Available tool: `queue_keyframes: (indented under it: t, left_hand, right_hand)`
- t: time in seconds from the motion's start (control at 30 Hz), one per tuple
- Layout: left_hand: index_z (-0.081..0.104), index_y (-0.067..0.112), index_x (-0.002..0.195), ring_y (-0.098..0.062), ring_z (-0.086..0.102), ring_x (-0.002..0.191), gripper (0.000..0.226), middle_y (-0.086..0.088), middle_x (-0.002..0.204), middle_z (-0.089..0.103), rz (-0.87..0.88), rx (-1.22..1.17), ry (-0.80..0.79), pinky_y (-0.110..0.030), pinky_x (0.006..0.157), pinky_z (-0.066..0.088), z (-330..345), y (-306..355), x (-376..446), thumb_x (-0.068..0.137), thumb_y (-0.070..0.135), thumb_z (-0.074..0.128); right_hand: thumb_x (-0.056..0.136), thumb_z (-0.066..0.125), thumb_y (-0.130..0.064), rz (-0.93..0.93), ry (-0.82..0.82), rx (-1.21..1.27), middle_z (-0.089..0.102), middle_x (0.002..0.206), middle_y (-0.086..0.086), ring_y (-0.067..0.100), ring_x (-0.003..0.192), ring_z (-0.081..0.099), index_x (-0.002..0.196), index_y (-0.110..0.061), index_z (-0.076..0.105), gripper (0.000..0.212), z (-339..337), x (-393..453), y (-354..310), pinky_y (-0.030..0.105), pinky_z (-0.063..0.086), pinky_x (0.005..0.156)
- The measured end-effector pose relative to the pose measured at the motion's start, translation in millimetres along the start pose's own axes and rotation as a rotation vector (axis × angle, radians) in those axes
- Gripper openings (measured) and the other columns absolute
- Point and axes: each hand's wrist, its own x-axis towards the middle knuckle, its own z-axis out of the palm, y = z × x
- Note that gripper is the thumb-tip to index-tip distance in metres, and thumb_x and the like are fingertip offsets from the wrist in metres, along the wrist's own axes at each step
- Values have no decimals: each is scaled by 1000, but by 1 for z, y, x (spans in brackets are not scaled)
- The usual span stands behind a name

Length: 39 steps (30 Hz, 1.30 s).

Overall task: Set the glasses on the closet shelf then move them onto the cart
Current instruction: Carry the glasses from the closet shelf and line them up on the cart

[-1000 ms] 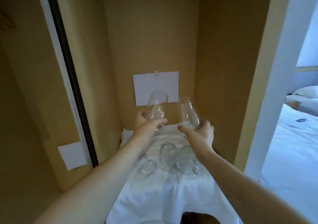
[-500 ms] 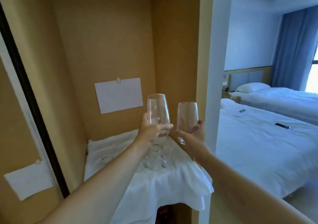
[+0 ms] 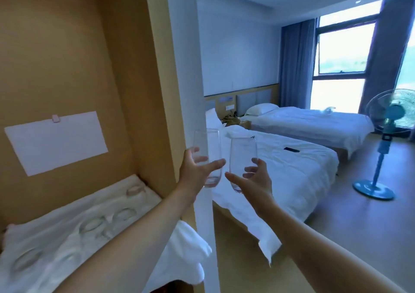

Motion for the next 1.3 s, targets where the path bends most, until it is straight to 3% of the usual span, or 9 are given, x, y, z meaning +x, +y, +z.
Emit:
queue_keyframes:
  t: [0.2,0.37,0.5,0.6,0.73,0.87,1.07,1.23,1.3]
  left_hand:
    - [40,29,138,-17,60,107,83,-1,127,57,12,70,-98,-24,67,49,98,-14,28,72,39,90]
    - [41,31,136,-9,59,100,82,3,121,58,-28,44,-200,-24,66,46,180,-21,45,71,41,90]
    - [42,34,133,-22,62,111,90,-1,126,60,-76,2,-270,-27,69,46,241,-29,53,59,51,91]
    - [41,29,139,-22,58,112,86,0,127,57,-77,10,-316,-23,67,43,287,-34,54,70,44,90]
    - [41,28,139,-23,56,112,82,-3,129,57,-100,-13,-367,-22,68,43,341,-44,56,73,40,88]
    - [40,27,140,-19,56,109,80,-4,130,56,-123,-5,-444,-20,68,43,382,-56,53,75,36,88]
    - [39,25,143,-12,57,100,84,-5,129,56,-153,25,-530,-18,67,42,432,-76,61,76,35,88]
    - [39,24,144,-21,59,109,89,-5,128,58,-187,8,-603,-23,72,47,472,-96,88,73,36,89]
    - [40,24,144,-24,61,111,90,-6,126,59,-196,-4,-626,-31,82,52,489,-106,103,71,35,91]
  right_hand:
    - [64,94,-43,3,108,-34,57,113,-2,13,99,61,137,-24,41,91,-83,38,34,26,53,84]
    - [63,95,-40,15,208,-68,58,114,1,18,102,61,138,-19,43,93,-155,68,57,30,54,87]
    - [61,96,-39,45,252,-78,58,114,3,19,102,61,139,-18,42,96,-211,87,76,30,54,84]
    - [61,96,-38,74,288,-89,59,115,4,16,99,61,139,-19,42,97,-249,97,90,23,51,77]
    - [58,97,-39,99,339,-140,62,111,2,15,97,63,141,-19,43,101,-296,107,107,34,57,85]
    - [61,96,-37,109,388,-160,58,101,-8,8,92,61,141,-18,44,98,-332,109,121,32,56,83]
    - [59,97,-37,193,498,-161,61,115,5,16,99,63,140,-18,44,99,-362,117,148,41,58,89]
    - [59,97,-39,242,561,-203,61,110,0,13,97,63,140,-20,44,99,-384,134,172,40,57,89]
    - [59,97,-38,258,591,-201,59,109,-2,11,96,63,140,-20,43,99,-392,148,180,41,58,89]
